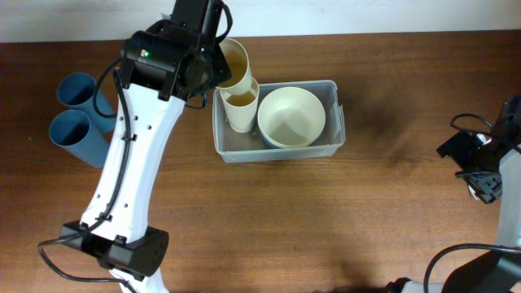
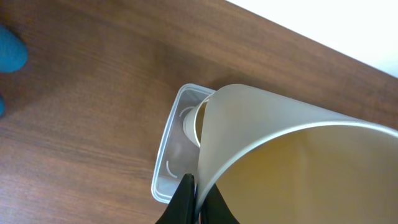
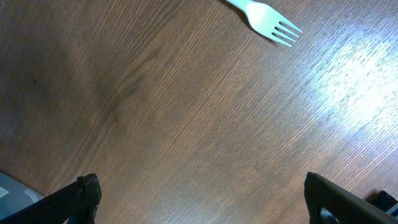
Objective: Pack container
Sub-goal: 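Carry the second cream cup right and lower it into the first cup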
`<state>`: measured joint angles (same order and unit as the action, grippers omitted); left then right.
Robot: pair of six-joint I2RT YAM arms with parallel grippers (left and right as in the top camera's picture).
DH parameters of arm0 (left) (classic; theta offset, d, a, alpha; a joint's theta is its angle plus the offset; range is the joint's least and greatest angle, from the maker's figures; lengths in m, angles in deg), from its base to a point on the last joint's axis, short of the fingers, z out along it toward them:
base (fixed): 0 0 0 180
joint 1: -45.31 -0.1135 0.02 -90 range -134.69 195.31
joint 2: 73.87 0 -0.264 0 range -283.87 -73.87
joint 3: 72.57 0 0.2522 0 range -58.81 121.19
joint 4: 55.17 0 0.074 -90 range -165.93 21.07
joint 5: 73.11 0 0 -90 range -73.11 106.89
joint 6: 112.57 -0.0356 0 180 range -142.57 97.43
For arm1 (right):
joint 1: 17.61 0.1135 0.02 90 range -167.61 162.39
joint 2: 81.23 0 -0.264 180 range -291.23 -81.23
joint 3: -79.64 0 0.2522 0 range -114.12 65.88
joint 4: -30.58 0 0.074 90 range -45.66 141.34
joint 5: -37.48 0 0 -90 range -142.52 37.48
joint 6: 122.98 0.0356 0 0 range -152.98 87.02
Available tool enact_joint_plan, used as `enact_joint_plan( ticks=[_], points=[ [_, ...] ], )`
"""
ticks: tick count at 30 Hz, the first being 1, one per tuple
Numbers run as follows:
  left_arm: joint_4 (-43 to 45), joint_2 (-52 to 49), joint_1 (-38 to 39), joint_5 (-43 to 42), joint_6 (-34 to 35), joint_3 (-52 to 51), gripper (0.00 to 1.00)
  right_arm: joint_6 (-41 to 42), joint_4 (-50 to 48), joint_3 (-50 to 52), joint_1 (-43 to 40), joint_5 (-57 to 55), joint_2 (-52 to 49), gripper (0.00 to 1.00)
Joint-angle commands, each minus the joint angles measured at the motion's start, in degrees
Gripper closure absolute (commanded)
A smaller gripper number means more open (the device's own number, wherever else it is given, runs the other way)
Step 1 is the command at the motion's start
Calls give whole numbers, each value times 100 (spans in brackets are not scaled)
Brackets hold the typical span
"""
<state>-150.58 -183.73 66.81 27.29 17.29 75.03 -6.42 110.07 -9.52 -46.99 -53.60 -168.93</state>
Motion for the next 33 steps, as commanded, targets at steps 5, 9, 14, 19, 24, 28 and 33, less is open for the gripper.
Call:
enact_joint_plan(
  ticks=[5, 9, 14, 19, 24, 28, 33],
  points=[
    [-136, -92, 22, -59, -94, 46, 98, 9, 0, 28, -31, -74, 17, 1],
    [-168, -142, 22, -103, -94, 46, 98, 9, 0, 28, -31, -74, 17, 1],
    [-131, -212, 22, -164, -94, 46, 98, 9, 0, 28, -31, -74, 17, 1],
    [-70, -238, 22, -162, -94, 46, 98, 9, 0, 28, -31, -74, 17, 1],
    [-13, -238, 22, -162, -96, 46, 91, 9, 0, 28, -31, -76, 17, 1],
    [24, -240, 22, -162, -203, 46, 85, 9, 0, 28, -31, -76, 17, 1],
    [57, -240, 22, -157, -225, 46, 82, 9, 0, 28, -31, -74, 17, 1]
  ],
)
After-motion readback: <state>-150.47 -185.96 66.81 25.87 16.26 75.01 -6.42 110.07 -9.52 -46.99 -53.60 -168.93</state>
